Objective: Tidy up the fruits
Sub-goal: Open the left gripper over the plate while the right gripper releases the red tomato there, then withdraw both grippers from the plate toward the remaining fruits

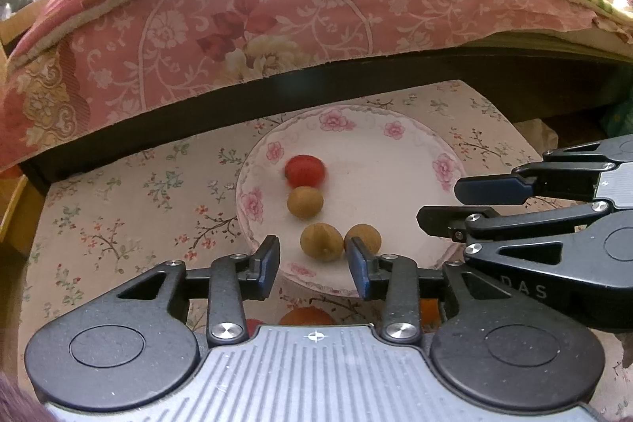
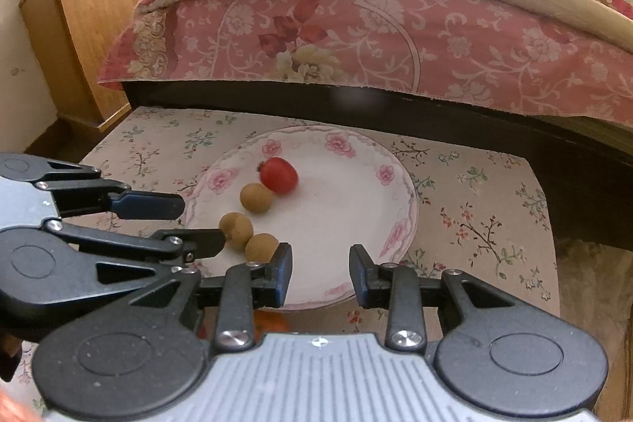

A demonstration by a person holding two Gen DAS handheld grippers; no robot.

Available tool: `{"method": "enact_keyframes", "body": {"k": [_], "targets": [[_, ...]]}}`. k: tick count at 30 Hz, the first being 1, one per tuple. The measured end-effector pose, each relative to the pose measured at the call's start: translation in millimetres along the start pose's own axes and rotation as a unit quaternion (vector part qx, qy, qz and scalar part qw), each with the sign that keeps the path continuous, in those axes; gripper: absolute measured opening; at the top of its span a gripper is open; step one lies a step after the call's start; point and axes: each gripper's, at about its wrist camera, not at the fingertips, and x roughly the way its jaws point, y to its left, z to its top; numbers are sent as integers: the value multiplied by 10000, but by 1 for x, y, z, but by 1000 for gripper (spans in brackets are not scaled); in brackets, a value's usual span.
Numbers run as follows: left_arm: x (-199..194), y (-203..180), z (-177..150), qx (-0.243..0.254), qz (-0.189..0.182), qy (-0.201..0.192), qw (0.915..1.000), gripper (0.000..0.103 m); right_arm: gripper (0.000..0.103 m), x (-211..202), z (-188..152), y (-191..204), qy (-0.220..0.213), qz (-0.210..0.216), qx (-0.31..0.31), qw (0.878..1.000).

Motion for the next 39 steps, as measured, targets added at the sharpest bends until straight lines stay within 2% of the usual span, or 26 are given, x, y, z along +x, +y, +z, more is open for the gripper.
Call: {"method": "enact_keyframes", "body": {"k": [21, 39], "targets": [[-44, -9, -25, 106, -64, -68, 9999, 56, 33, -49, -27, 18, 27, 153, 111, 9998], [-56, -8, -64, 226, -203, 249, 9992, 63, 34, -49, -63, 34, 427, 351, 105, 9984]]}}
